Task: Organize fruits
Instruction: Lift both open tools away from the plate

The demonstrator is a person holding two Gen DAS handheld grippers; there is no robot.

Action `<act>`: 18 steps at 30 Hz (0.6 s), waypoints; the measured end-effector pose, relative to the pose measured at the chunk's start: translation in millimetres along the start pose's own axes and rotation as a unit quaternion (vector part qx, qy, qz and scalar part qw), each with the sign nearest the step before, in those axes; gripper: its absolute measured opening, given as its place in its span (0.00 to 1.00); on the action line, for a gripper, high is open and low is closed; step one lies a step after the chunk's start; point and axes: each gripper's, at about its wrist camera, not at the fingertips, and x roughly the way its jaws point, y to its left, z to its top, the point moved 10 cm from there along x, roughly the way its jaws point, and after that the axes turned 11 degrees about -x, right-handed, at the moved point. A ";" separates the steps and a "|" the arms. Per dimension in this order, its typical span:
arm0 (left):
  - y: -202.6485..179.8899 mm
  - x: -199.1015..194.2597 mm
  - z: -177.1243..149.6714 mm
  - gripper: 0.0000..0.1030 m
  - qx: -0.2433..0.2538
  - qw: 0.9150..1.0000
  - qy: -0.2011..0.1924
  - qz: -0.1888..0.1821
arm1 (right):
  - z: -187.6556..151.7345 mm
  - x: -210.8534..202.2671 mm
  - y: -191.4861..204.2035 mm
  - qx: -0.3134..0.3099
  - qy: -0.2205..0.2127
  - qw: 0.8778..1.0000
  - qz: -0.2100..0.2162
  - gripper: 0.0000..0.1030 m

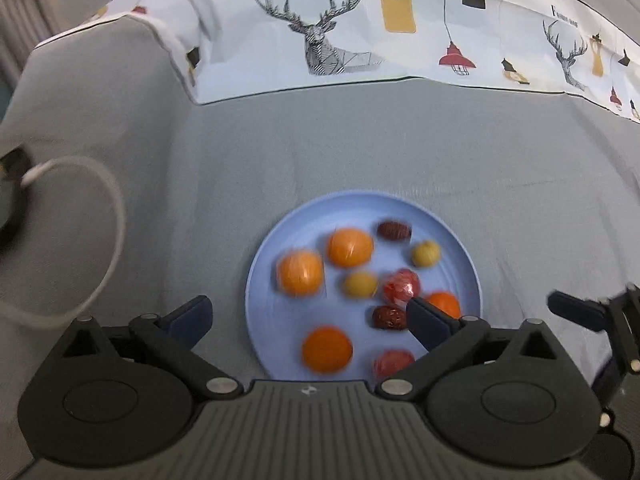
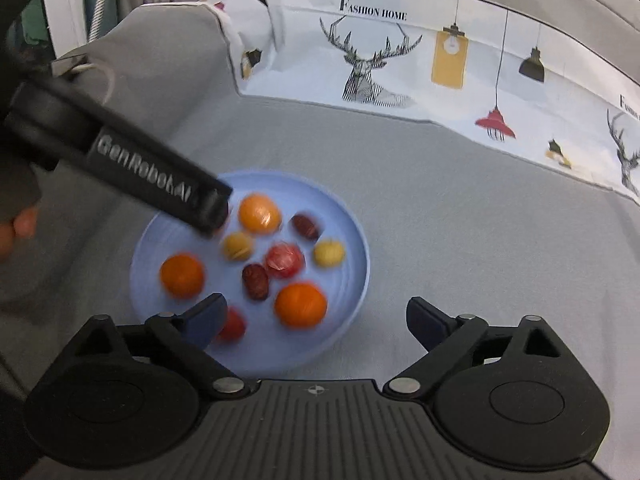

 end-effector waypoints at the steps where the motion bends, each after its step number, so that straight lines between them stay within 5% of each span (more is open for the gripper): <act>1: 1.5 -6.7 -5.6 1.00 -0.001 1.000 0.003 0.003 | -4.6 -7.5 1.4 0.004 0.003 1.000 0.000 0.96; 18: 18.7 -115.6 -92.6 1.00 -0.025 0.998 -0.049 0.031 | -30.6 -129.1 24.6 0.036 -0.070 0.996 -0.048 0.99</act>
